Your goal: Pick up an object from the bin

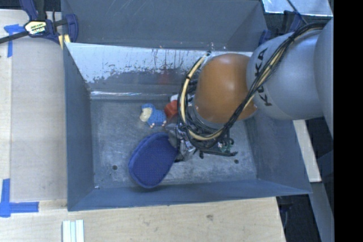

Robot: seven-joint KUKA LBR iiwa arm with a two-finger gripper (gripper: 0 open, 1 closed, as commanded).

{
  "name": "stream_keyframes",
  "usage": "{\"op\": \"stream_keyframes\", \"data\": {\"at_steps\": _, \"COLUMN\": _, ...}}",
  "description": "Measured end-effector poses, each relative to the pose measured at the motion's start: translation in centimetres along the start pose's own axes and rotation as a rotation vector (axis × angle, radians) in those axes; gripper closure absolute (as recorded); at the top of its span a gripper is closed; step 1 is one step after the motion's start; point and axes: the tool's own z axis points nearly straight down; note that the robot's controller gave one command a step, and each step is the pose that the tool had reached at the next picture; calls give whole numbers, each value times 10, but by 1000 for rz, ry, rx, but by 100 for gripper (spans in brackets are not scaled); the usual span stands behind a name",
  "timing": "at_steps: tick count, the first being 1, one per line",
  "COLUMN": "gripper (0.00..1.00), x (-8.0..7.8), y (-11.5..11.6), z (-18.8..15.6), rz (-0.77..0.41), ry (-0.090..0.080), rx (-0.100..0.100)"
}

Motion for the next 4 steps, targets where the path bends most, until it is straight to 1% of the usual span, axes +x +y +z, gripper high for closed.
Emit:
{"op": "stream_keyframes", "data": {"at_steps": 1, "gripper": 100, "x": -12, "y": 10, "z": -85, "rz": -20, "ry": 0, "rx": 5}}
{"op": "stream_keyframes", "data": {"at_steps": 2, "gripper": 100, "x": 2, "y": 47, "z": -142, "rz": -379, "ry": 4, "rx": 1}}
{"op": "stream_keyframes", "data": {"at_steps": 3, "gripper": 100, "x": 19, "y": 62, "z": -132, "rz": -424, "ry": 11, "rx": -2}}
{"op": "stream_keyframes", "data": {"at_steps": 4, "gripper": 100, "x": -19, "y": 85, "z": -56, "rz": -468, "ry": 13, "rx": -5}}
